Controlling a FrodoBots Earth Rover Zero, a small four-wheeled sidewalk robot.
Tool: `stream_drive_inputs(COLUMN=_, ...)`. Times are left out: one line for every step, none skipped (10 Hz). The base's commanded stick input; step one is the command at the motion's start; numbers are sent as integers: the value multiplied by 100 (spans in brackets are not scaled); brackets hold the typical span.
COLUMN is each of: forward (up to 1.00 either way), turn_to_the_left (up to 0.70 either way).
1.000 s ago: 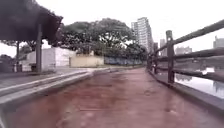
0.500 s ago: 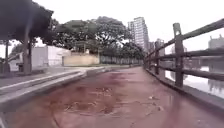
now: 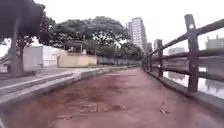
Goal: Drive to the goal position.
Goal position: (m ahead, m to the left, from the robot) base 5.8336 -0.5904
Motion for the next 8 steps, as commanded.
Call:
stream_drive_inputs(forward=100, turn_to_the_left=-16)
stream_drive_inputs(forward=100, turn_to_the_left=-37)
stream_drive_inputs(forward=100, turn_to_the_left=-13)
stream_drive_inputs(forward=100, turn_to_the_left=0)
stream_drive_inputs(forward=100, turn_to_the_left=0)
stream_drive_inputs(forward=100, turn_to_the_left=0)
stream_drive_inputs(forward=100, turn_to_the_left=0)
stream_drive_inputs(forward=100, turn_to_the_left=0)
